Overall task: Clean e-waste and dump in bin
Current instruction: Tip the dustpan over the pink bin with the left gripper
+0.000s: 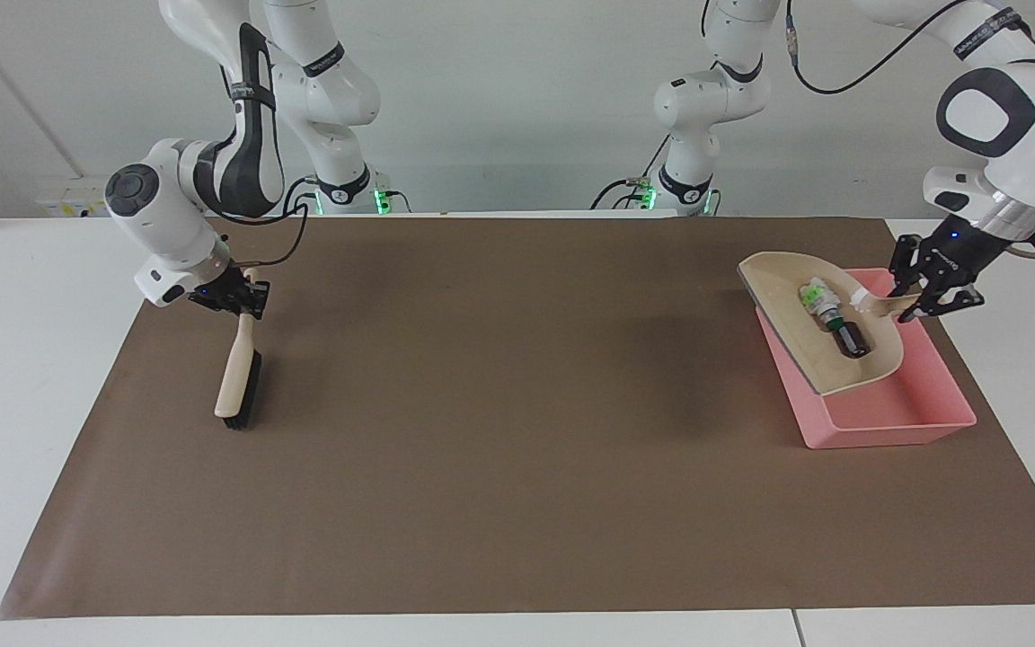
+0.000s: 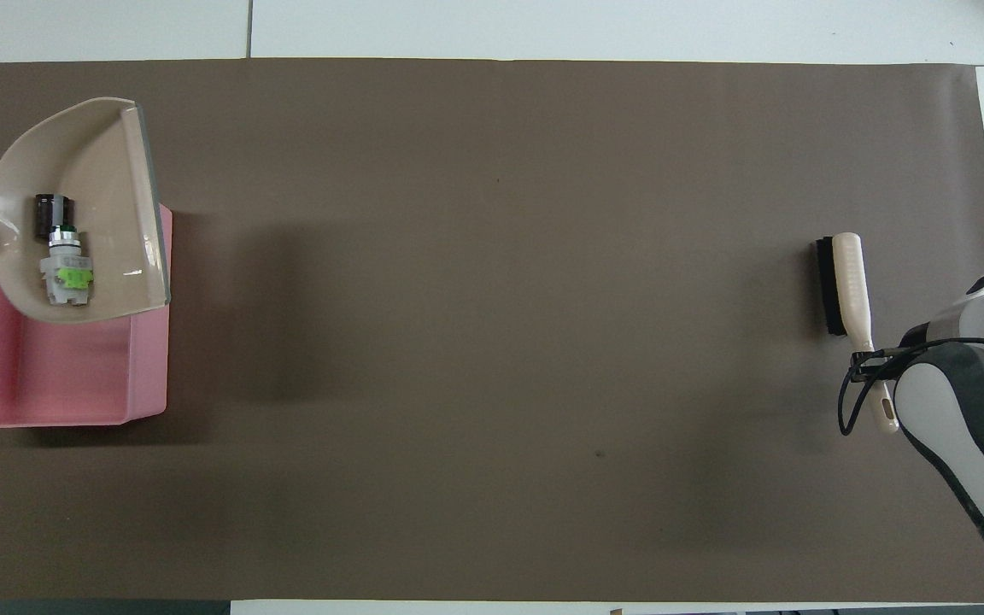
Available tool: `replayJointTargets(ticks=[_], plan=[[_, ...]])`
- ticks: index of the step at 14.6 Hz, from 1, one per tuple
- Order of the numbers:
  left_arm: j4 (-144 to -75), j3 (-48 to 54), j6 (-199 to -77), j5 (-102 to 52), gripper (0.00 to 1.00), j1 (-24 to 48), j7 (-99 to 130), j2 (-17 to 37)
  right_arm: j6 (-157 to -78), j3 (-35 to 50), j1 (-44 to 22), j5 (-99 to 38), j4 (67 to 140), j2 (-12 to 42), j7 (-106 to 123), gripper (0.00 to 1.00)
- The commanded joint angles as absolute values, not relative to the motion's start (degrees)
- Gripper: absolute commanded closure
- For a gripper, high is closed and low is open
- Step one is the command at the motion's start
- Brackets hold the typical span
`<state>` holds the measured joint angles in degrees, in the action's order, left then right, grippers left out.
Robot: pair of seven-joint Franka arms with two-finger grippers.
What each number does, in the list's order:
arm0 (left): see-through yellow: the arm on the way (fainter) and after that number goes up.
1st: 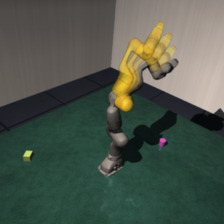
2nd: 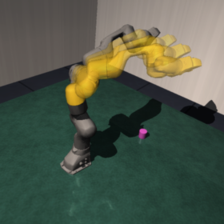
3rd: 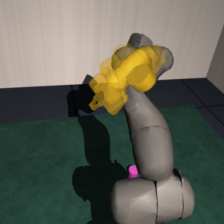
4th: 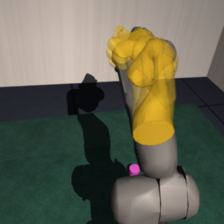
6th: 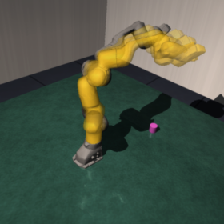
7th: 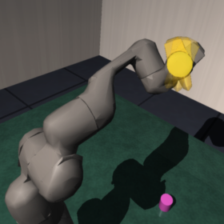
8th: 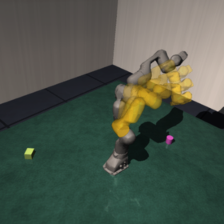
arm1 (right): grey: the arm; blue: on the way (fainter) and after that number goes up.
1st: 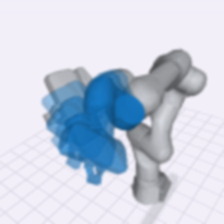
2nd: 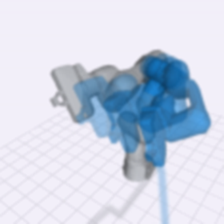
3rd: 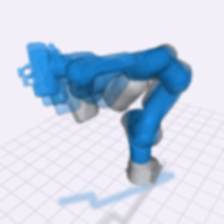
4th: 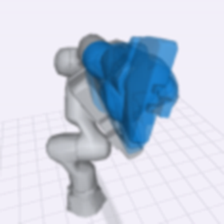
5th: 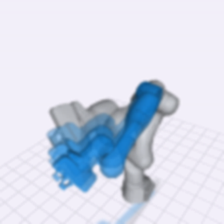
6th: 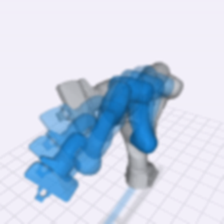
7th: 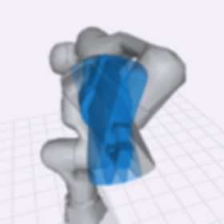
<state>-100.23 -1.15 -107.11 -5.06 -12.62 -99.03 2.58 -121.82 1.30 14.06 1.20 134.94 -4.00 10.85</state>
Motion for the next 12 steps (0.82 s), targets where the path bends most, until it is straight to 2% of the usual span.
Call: replayJointTargets(ticks=[1,6,8,9,10,12], plan=[[-95.72,-0.62,-105.47,2.08,1.00,-14.23,-103.96,5.27,-122.78,2.02,15.82,2.89,136.49,-5.98,12.22,0.99],[-96.06,-3.16,-108.01,10.96,1.00,-16.17,-103.10,5.71,-125.32,2.11,16.00,5.80,139.57,-7.03,13.09,0.98],[-97.46,-3.16,-108.46,18.33,1.00,-16.17,-98.12,5.45,-125.68,2.11,16.00,5.80,139.66,-7.03,13.01,0.94],[-98.17,-3.08,-108.89,22.55,1.00,-16.08,-96.00,5.28,-125.68,2.11,16.00,5.80,139.75,-7.03,13.01,0.87],[-99.04,-3.08,-110.29,24.85,1.00,-16.00,-95.45,5.01,-125.68,2.11,16.00,5.80,140.09,-7.12,13.09,0.75],[-102.38,-3.16,-116.07,26.80,1.00,-16.08,-95.71,4.05,-125.25,2.11,16.00,5.80,140.54,-7.64,13.27,0.31]])
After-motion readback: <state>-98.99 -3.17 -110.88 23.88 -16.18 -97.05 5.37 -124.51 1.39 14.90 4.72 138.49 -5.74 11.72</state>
